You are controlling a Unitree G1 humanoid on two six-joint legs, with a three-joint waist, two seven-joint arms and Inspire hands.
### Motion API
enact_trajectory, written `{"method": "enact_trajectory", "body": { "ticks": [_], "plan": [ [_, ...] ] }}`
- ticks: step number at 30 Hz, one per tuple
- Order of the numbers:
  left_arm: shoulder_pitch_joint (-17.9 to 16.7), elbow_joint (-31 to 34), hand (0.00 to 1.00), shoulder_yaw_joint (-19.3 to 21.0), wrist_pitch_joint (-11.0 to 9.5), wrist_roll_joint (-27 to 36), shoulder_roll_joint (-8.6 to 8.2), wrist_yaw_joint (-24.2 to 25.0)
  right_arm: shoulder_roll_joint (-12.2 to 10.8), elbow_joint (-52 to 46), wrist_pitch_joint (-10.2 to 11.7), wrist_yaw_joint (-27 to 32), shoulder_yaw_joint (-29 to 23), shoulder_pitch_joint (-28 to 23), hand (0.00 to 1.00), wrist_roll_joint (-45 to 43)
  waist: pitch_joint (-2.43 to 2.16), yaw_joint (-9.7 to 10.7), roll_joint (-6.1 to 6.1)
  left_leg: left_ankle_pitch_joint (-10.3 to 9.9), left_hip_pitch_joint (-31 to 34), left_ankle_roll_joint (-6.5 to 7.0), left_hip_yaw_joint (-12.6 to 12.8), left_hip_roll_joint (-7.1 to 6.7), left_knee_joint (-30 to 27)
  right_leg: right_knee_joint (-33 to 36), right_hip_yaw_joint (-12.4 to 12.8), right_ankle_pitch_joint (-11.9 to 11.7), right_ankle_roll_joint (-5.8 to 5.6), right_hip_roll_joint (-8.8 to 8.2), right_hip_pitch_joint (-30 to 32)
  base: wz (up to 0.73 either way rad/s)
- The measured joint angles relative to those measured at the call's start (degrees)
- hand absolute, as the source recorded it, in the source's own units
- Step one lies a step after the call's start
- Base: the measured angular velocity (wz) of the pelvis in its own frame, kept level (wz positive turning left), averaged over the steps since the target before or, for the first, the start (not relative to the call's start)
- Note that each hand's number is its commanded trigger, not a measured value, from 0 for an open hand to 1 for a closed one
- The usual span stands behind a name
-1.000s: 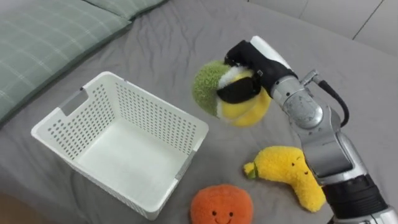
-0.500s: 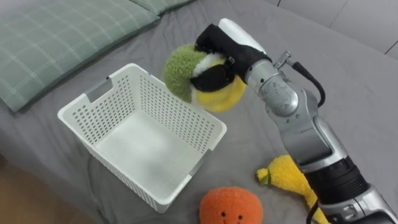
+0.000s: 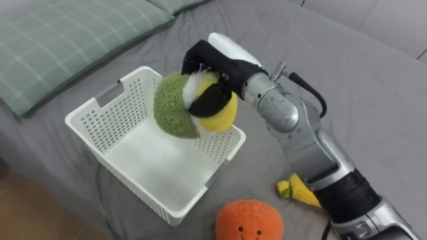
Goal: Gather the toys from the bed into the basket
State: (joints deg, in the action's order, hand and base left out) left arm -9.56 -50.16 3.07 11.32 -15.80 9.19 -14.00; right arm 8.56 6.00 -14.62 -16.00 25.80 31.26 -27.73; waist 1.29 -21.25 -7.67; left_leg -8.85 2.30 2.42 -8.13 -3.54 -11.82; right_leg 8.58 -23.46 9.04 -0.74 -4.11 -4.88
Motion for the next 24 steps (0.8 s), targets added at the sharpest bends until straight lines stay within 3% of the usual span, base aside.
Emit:
{"method": "enact_trajectory", "body": {
  "ticks": [24],
  "plan": [
    [0.0,-0.6,0.0,0.1,0.1,0.0,0.0,0.0,0.2,2.5,0.1,-0.1,0.1,-0.1,0.0,0.6,-0.18,-1.1,-0.32,0.0,0.1,0.0,0.0,-0.06,0.0,0.0,0.0,0.0,0.0,-0.01,-0.1,0.0]
  ]
}}
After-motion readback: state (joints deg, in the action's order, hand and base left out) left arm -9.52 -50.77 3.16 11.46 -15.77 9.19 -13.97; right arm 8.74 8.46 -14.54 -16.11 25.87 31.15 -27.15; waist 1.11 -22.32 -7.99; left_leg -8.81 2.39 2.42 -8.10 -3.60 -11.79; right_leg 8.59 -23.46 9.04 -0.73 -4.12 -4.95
